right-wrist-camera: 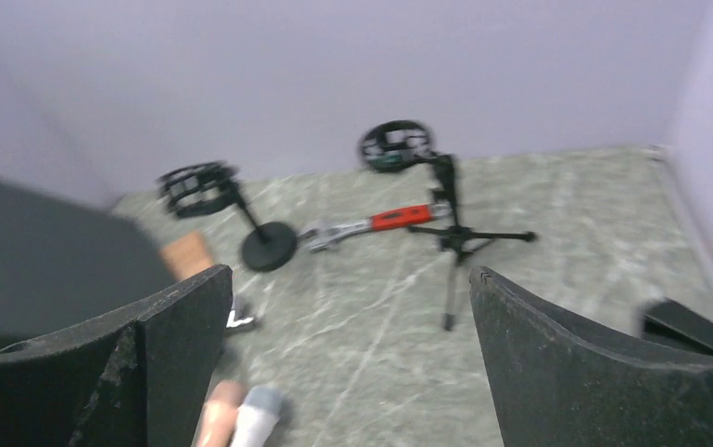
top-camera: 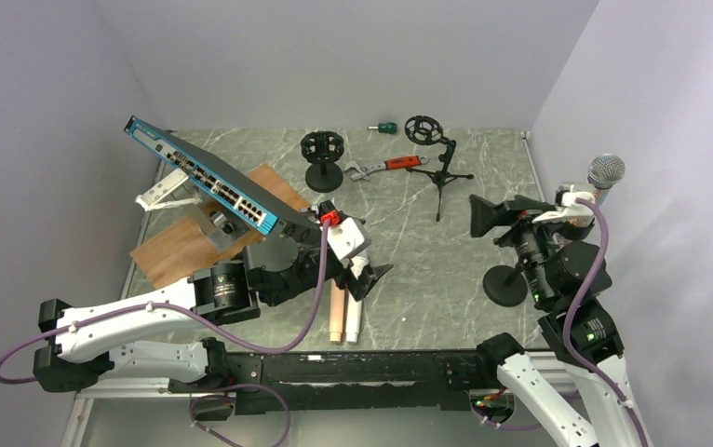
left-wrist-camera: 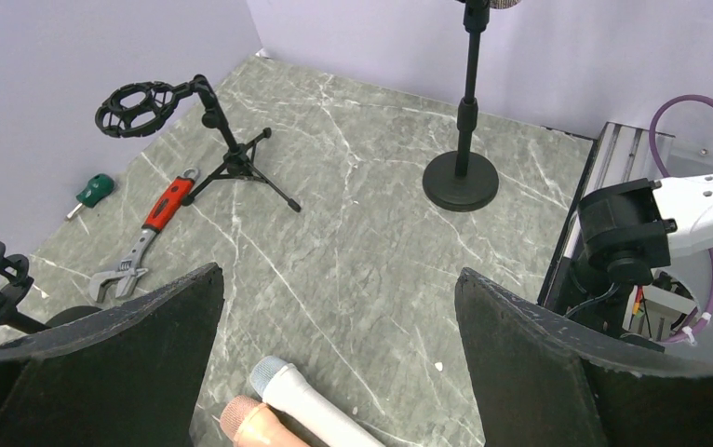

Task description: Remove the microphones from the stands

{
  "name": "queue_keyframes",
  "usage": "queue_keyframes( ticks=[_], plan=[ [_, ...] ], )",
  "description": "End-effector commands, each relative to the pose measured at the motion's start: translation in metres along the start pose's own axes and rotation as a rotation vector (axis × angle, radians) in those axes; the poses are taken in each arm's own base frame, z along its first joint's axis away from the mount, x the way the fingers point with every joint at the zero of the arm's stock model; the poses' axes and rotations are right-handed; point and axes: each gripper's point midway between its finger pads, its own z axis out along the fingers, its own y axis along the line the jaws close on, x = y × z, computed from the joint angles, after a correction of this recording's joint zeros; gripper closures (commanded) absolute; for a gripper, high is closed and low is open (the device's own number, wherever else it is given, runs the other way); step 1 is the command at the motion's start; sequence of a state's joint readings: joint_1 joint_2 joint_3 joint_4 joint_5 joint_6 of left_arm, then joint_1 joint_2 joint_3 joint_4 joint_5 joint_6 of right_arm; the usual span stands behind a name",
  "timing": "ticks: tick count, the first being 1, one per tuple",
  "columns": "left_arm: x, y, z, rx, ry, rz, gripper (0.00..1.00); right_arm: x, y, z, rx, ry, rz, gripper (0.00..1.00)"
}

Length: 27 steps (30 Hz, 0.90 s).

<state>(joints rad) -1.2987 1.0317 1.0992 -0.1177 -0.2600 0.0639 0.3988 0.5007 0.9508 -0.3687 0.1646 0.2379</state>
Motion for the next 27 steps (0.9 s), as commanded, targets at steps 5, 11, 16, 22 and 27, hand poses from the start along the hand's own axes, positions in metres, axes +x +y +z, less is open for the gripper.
queue_keyframes(
  ticks=[5, 11, 16, 22, 27],
  plan=[
    [-0.003, -0.001, 0.005, -0.009, -0.014, 0.002, 0.03, -0.049, -0.094, -0.038, 0.588, -0.051, -0.107, 0.00],
    [-0.002, -0.003, 0.005, 0.001, -0.013, -0.004, 0.03, -0.070, -0.118, -0.069, 0.757, -0.046, -0.185, 0.00],
    [-0.001, -0.003, 0.006, -0.003, -0.011, -0.003, 0.03, -0.073, -0.134, -0.084, 0.895, -0.042, -0.215, 0.00],
    [0.002, -0.004, 0.008, 0.000, 0.000, 0.001, 0.03, -0.070, -0.145, -0.068, 1.046, 0.028, -0.326, 0.00],
    [0.003, -0.003, 0.009, -0.008, 0.003, 0.006, 0.03, -0.073, -0.148, -0.057, 1.092, 0.012, -0.388, 0.00]
  ],
)
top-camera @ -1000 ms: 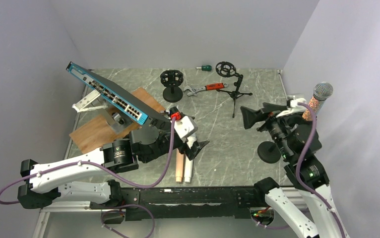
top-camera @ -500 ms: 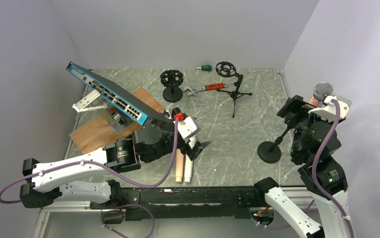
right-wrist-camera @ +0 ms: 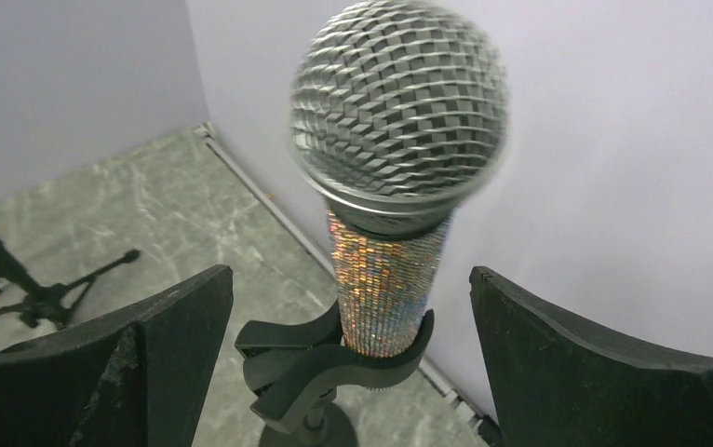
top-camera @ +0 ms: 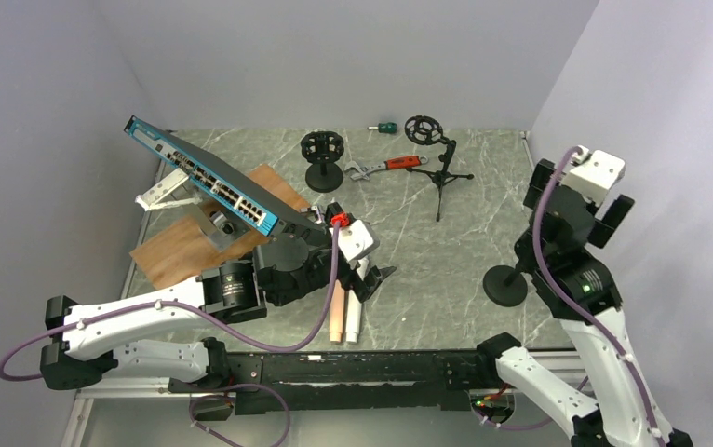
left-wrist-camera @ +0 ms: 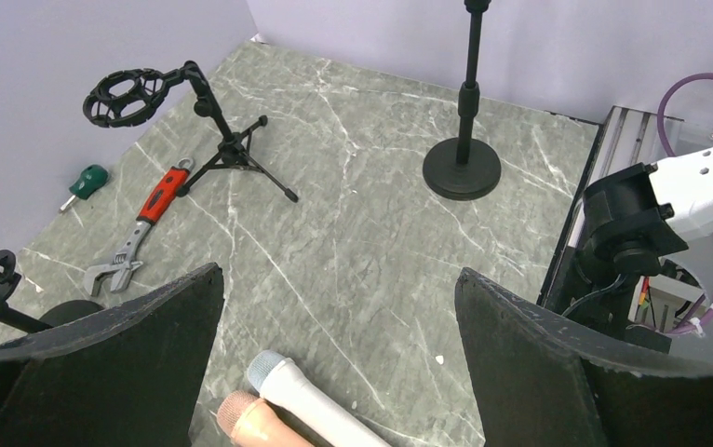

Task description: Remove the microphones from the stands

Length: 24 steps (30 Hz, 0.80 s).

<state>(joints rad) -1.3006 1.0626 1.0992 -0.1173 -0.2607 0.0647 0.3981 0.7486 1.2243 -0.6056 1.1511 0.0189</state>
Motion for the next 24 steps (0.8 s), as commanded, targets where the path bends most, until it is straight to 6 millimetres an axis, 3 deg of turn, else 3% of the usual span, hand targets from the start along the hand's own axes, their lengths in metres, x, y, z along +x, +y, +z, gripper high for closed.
queue_keyframes(
  ticks=[1, 16, 19, 24],
  plan=[
    [-0.007, 0.001, 0.001, -0.014, -0.026, -0.002, 0.03, -0.011, -0.011, 0.005, 0.107, -0.038, -0.030, 0.00],
    [-0.016, 0.002, -0.006, -0.012, -0.050, -0.007, 0.03, 0.013, -0.012, 0.041, 0.221, 0.024, -0.107, 0.04],
    [-0.018, 0.004, -0.008, -0.016, -0.057, -0.007, 0.03, 0.020, -0.003, 0.047, 0.194, 0.043, -0.115, 0.17],
    [-0.022, 0.006, -0.012, -0.025, -0.072, -0.008, 0.03, 0.029, 0.014, 0.049, 0.097, 0.063, -0.087, 0.51]
  ],
)
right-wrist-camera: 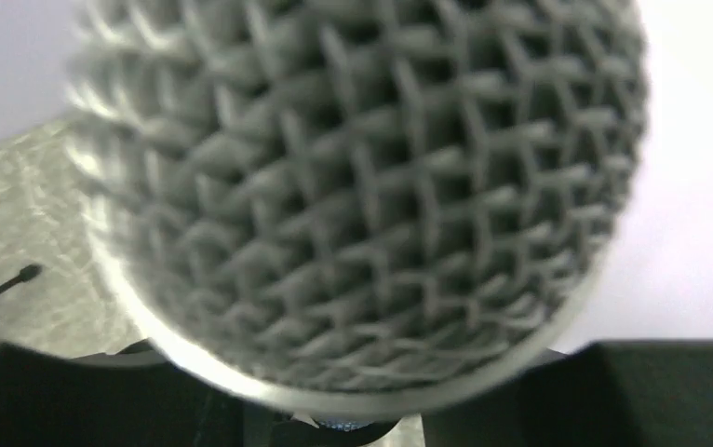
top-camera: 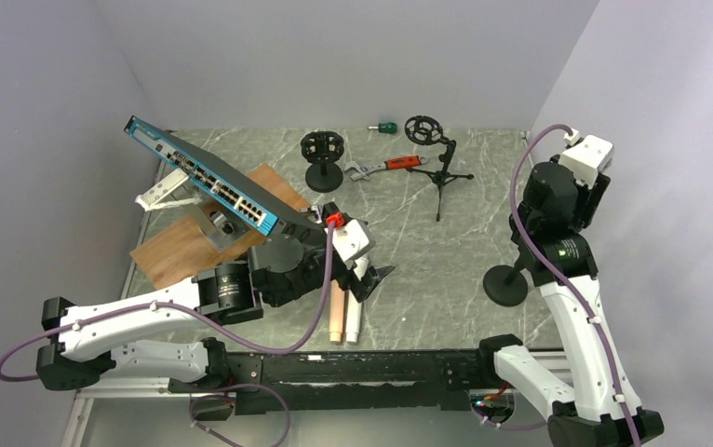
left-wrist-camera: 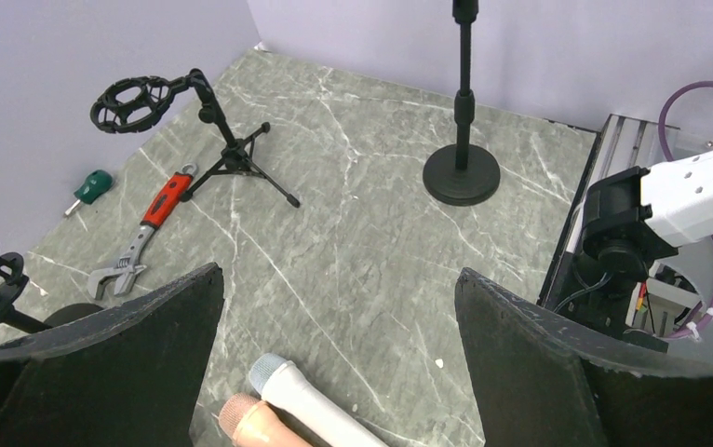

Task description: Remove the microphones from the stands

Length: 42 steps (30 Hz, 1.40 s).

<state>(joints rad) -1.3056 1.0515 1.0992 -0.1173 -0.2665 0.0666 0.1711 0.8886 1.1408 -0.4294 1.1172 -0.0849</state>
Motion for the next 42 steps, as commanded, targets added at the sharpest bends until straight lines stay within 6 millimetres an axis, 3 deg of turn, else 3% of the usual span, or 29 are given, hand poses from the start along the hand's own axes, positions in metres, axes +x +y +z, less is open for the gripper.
queue_keyframes(
  ticks=[1, 9, 16, 21, 28, 34, 42],
  plan=[
    [-0.018, 0.006, -0.009, -0.023, -0.061, -0.005, 0.03, 0.002, 0.022, -0.003, -0.141, 0.006, 0.051, 0.57],
    [-0.015, 0.000, -0.005, -0.005, -0.047, -0.008, 0.03, 0.001, 0.092, -0.041, -0.613, 0.059, 0.112, 0.98],
    [-0.009, -0.002, 0.000, -0.001, -0.030, -0.008, 0.03, -0.022, 0.134, -0.102, -1.040, 0.015, 0.245, 1.00],
    [-0.001, -0.006, 0.005, 0.009, -0.009, -0.009, 0.03, -0.035, 0.156, -0.137, -1.252, 0.009, 0.331, 1.00],
    [0.020, -0.009, 0.020, -0.006, 0.044, 0.002, 0.02, -0.047, 0.172, -0.161, -1.298, -0.023, 0.337, 1.00],
    [0.032, -0.015, 0.029, -0.004, 0.083, -0.032, 0.01, -0.046, 0.191, -0.168, -1.181, 0.007, 0.243, 1.00],
    [0.033, 0.010, 0.052, -0.101, 0.084, -0.251, 0.01, -0.048, 0.198, -0.169, -1.132, 0.028, 0.194, 1.00]
  ],
)
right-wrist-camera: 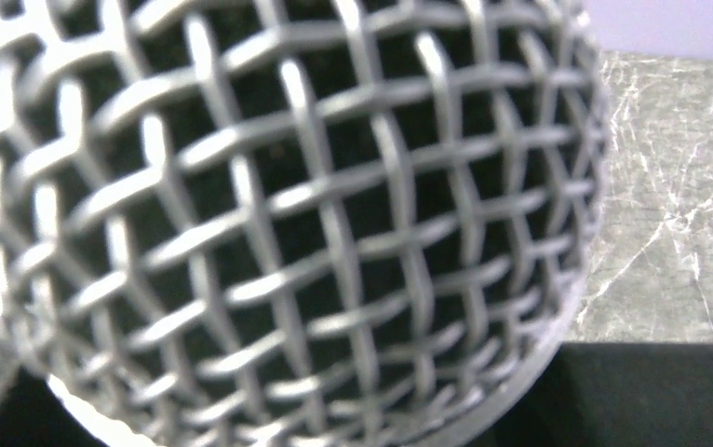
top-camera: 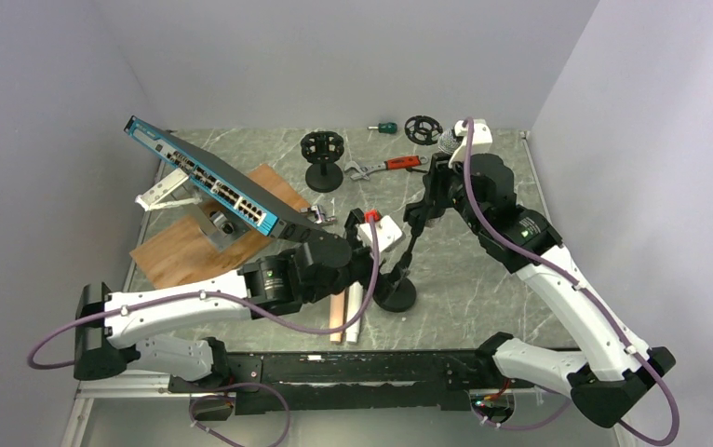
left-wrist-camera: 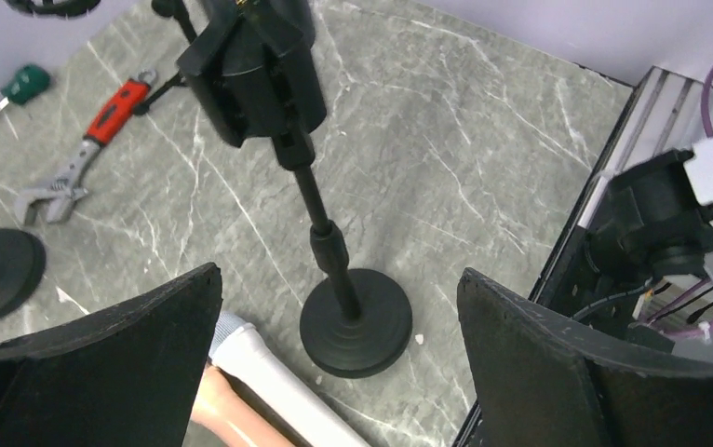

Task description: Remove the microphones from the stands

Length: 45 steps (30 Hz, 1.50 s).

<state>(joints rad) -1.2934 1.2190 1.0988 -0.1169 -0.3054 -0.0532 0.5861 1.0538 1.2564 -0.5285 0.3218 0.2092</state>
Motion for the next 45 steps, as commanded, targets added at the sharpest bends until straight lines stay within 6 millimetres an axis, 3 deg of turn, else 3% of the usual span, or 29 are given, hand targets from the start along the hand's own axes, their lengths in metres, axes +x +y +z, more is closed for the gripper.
queue_keyframes(
  ticks=[1, 6, 13, 16, 20, 24, 30, 31, 32, 33, 34, 40, 42, 45],
  plan=[
    [-0.031, 0.021, 0.014, -0.035, -0.085, -0.225, 0.01, -0.047, -0.008, -0.016, 0.053, -0.140, 0.041, 1.00],
    [-0.053, 0.041, 0.037, -0.050, -0.173, -0.297, 0.01, -0.052, -0.016, -0.020, 0.090, -0.148, 0.014, 1.00],
    [-0.073, 0.038, 0.078, -0.034, -0.178, -0.244, 0.00, -0.056, -0.009, -0.020, 0.057, -0.144, 0.011, 1.00],
    [-0.074, 0.041, 0.086, -0.046, -0.192, -0.236, 0.01, -0.058, -0.007, -0.022, 0.044, -0.155, 0.019, 1.00],
    [-0.071, 0.041, 0.096, -0.041, -0.189, -0.222, 0.15, -0.058, -0.009, -0.024, 0.048, -0.160, 0.021, 1.00],
    [-0.071, 0.040, 0.102, -0.033, -0.202, -0.222, 0.22, -0.056, -0.011, -0.024, 0.060, -0.155, 0.016, 1.00],
    [-0.064, 0.041, 0.108, -0.046, -0.178, -0.217, 0.17, -0.057, -0.012, -0.024, 0.064, -0.158, 0.013, 1.00],
    [-0.063, 0.041, 0.109, -0.040, -0.177, -0.203, 0.24, -0.057, -0.012, -0.024, 0.063, -0.159, 0.013, 1.00],
    [-0.065, 0.040, 0.109, -0.027, -0.178, -0.186, 0.48, -0.057, -0.011, -0.023, 0.063, -0.158, 0.012, 1.00],
    [-0.065, 0.039, 0.111, -0.006, -0.169, -0.173, 0.84, -0.057, -0.011, -0.022, 0.063, -0.157, 0.011, 1.00],
    [-0.064, 0.040, 0.111, -0.005, -0.151, -0.176, 0.99, -0.057, -0.011, -0.022, 0.064, -0.158, 0.011, 1.00],
    [-0.051, 0.040, 0.110, 0.012, -0.165, -0.175, 1.00, -0.080, -0.012, -0.026, 0.076, -0.199, 0.012, 1.00],
    [-0.048, 0.042, 0.107, 0.007, -0.176, -0.175, 1.00, -0.098, -0.014, -0.031, 0.091, -0.228, 0.010, 1.00],
    [-0.048, 0.043, 0.104, 0.006, -0.198, -0.162, 1.00, -0.145, -0.019, -0.051, 0.125, -0.311, 0.003, 1.00]
  ],
)
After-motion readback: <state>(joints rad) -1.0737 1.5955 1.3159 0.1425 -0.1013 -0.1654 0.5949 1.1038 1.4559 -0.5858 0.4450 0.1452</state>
